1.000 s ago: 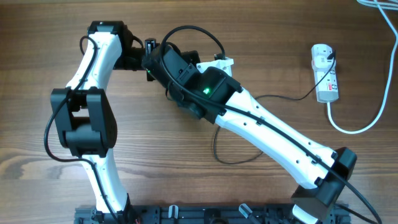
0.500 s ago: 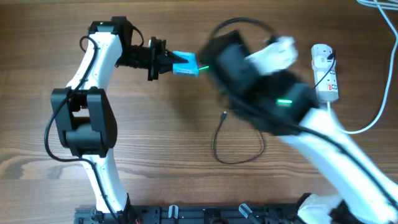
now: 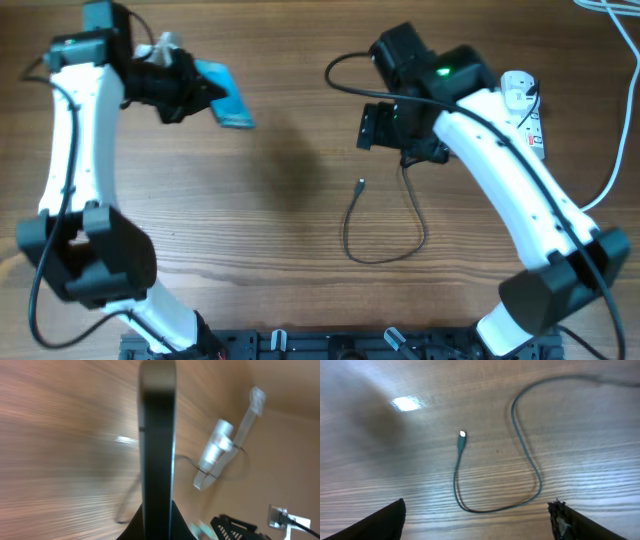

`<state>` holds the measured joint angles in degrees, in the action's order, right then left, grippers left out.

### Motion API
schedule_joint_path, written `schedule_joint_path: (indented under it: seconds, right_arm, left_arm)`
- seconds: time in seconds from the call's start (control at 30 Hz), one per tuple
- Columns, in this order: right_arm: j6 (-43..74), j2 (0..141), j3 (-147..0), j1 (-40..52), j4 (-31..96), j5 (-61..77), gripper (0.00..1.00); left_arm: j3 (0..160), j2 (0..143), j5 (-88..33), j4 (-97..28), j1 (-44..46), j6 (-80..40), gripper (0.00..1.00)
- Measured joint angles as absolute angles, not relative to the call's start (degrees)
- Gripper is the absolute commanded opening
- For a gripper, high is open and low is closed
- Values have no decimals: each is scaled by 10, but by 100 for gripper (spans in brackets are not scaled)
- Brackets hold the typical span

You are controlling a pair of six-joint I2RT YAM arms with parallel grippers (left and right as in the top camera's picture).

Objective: Plug charger to phone and switch on socket
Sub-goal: 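Move the right gripper down and grasp the black USB-C plug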

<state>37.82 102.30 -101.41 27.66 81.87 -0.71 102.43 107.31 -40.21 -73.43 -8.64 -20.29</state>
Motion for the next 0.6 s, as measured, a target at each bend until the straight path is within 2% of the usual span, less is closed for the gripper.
schedule_joint_path:
  seconds: [0.07,0.13,0.23,0.37,0.43,0.53,0.6]
  right_arm:
    - [381,1037,-973,277,787,10,92]
    - [387,1042,-907,277,736,32,86]
    - [424,1044,-809,305,646,43,89]
    - [448,1058,-787,361,620,47,89]
    - [463,1074,-787,362,608,47,78]
    - [480,1104,-787,361,586,47,68]
    - [495,1130,-787,361,571,47,65]
  left_arm:
    - [1025,1064,-340,-754,-99,-207,4]
    - [1025,1067,-274,-765,-107,-211,4]
    - [1025,1067,-248,-765,-107,-213,4]
    - [1025,1067,-239,-763,-107,-213,4]
    - [1025,1067,-238,-763,-107,-213,4]
    - [1025,1067,-238,-766,-107,-213,4]
    - [1025,1067,-238,-768,-107,-213,4]
